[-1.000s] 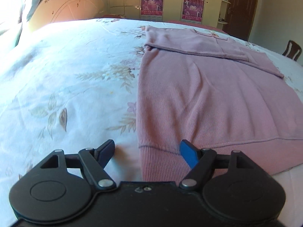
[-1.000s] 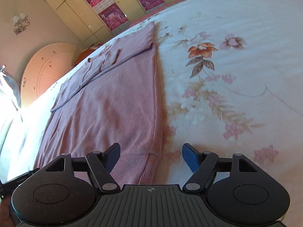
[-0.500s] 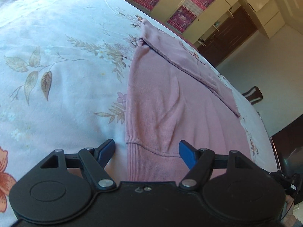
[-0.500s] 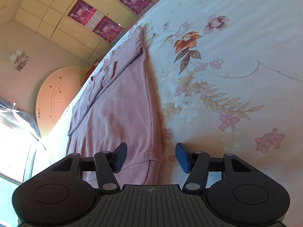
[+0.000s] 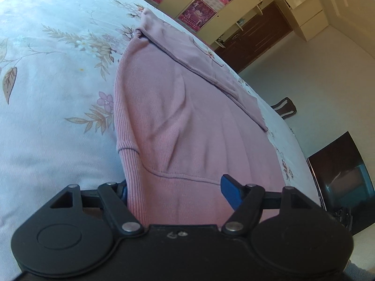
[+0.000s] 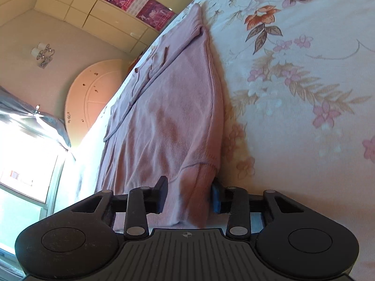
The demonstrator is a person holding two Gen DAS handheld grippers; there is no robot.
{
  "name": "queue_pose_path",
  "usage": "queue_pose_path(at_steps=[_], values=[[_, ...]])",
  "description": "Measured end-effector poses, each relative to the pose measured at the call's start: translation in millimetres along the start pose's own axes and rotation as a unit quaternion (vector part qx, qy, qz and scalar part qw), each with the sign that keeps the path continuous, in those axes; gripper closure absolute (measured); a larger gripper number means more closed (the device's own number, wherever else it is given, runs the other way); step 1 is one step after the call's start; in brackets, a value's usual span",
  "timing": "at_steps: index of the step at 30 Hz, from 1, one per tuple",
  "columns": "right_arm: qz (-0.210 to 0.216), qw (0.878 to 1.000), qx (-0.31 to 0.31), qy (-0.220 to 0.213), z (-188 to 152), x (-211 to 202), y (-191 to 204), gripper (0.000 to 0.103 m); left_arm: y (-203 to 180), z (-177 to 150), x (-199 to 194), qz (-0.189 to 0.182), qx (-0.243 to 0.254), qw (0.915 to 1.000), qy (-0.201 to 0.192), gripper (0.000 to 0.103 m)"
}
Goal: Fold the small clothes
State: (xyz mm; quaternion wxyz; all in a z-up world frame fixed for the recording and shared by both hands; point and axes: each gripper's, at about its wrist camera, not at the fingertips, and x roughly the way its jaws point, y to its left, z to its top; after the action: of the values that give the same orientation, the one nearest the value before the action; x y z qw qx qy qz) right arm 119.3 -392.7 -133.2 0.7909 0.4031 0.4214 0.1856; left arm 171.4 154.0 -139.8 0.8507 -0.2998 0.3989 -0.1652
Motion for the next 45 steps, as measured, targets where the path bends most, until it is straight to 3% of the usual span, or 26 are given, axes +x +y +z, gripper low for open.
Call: queue_pose_path(at_steps=[3,4,6,7,8,11,13,17,23,28,37,39,42,45], values=[[0.008,1.0,0.021,-0.007,-0.1,-0.8,-4.6,0.067,10.4,1.3,-1.2,-0.002,-0.029,0.9995,-0.014,0.047],[0.009,1.0,0.027,-0.009,2.9,0.6,-5.5,0.068,13.8,2.3,-1.1,0.004,-0.037,0.9992,-0.018,0.059],[0.008,0.999,0.034,-0.009,9.2,4.8,-5.0,0.069,19.4,3.9,0.3,0.013,-0.05,0.9984,-0.023,0.069],[0.004,0.999,0.032,-0.005,12.2,8.2,-3.4,0.075,21.1,4.3,1.0,0.02,-0.054,0.998,-0.027,0.078],[-0.002,1.0,0.028,-0.001,14.1,11.4,-1.5,0.088,22.2,3.8,1.3,0.028,-0.056,0.9976,-0.03,0.087],[-0.013,1.0,-0.001,-0.003,16.6,15.3,8.8,0.096,22.4,1.0,-1.7,0.047,-0.06,0.9961,-0.045,0.097],[0.008,1.0,-0.002,-0.027,17.9,5.1,13.7,0.096,12.9,-2.0,-7.4,0.061,-0.042,0.9955,-0.059,0.098],[0.03,0.998,-0.025,-0.047,21.5,-12.0,23.4,0.096,3.3,-3.4,-16.8,0.054,-0.031,0.9952,-0.076,0.098],[-0.037,0.999,-0.012,-0.004,16.2,12.5,4.5,0.096,7.6,-6.8,-3.0,0.088,-0.02,0.9943,-0.057,0.097],[-0.029,0.999,0.001,-0.02,12.0,11.1,-0.8,0.096,-6.4,-7.6,-0.6,0.118,0.024,0.9914,-0.051,0.097],[-0.04,0.999,-0.028,-0.017,14.8,9.4,8.6,0.096,-15.5,-9.0,-3.2,0.134,0.027,0.9888,-0.059,0.098],[-0.039,0.998,-0.04,-0.022,15.6,5.9,14.6,0.096,-18.0,-9.7,-9.0,0.127,0.017,0.9889,-0.075,0.098],[-0.012,0.998,-0.047,-0.041,21.1,-6.2,25.1,0.096,-18.0,-6.0,-26.3,0.082,-0.027,0.9894,-0.116,0.098],[0.007,0.997,-0.058,-0.051,37.3,-7.5,35.5,0.096,-24.0,10.2,-32.7,0.068,-0.023,0.9881,-0.136,0.098]])
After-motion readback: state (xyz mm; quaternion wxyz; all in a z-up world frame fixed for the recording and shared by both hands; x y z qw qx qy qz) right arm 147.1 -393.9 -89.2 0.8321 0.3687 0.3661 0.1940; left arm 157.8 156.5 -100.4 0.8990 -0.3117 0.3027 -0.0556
